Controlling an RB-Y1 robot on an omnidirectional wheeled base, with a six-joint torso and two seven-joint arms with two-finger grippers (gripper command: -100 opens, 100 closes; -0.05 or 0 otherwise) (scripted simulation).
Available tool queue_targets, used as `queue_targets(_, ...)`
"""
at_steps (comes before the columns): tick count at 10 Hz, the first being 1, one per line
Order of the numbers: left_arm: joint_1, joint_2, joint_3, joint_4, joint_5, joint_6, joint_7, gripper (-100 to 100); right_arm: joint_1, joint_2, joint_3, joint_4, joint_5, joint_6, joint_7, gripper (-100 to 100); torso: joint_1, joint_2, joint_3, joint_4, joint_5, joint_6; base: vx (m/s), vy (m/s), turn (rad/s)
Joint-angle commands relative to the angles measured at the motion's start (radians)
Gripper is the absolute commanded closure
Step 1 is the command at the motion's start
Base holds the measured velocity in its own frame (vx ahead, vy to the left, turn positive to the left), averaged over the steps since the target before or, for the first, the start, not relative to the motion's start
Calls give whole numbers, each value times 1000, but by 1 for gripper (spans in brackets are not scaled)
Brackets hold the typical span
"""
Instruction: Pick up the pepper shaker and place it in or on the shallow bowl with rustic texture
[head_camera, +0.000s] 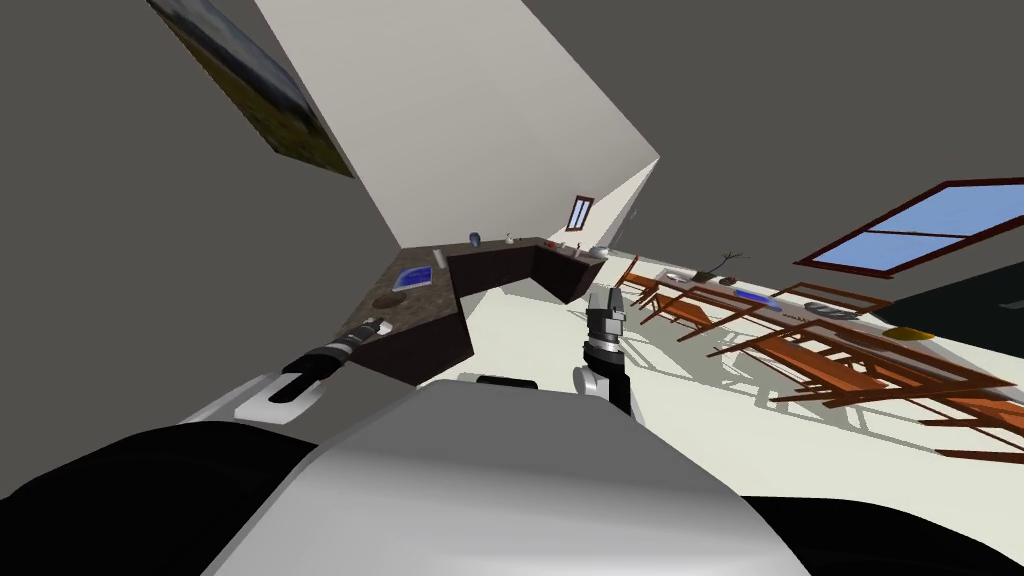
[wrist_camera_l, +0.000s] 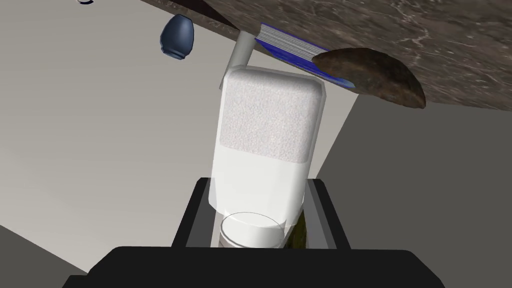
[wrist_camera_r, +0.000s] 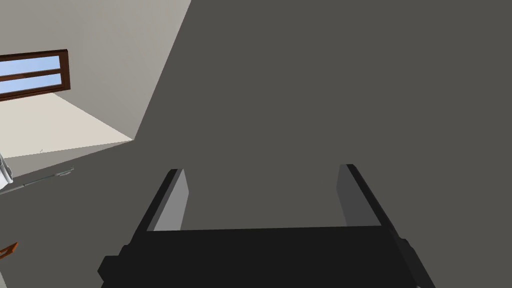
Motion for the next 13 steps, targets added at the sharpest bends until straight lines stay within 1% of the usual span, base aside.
queue_targets(1, 4, 24, -5, -13, 0, 24, 10, 100, 0, 0, 0, 0, 0, 0, 0, 0, 0, 0, 0, 0, 0, 0, 102, 206, -73)
queue_targets(7, 21, 123, -34, -67, 5, 118, 57, 100, 0, 0, 0, 0, 0, 0, 0, 0, 2, -2, -1, 0, 0, 1, 88, 202, -92)
queue_targets(9, 26, 153, -45, -84, 6, 147, 72, 100, 0, 0, 0, 0, 0, 0, 0, 0, 4, -2, -1, 0, 0, 0, 94, 241, -73)
queue_targets(10, 29, 176, -54, -98, 7, 171, 84, 100, 0, 0, 0, 0, 0, 0, 0, 0, 4, -2, -1, -1, 1, 0, 66, 254, -114)
queue_targets(12, 33, 198, -64, -111, 7, 193, 94, 100, 0, 0, 0, 0, 0, 0, 0, 0, 4, 0, 0, 0, 1, 0, 55, 216, -79)
queue_targets(13, 29, 189, -60, -103, 6, 182, 88, 100, 0, 0, 0, 0, 0, 0, 0, 0, 2, 1, 0, 0, 1, 0, 22, 86, -22)
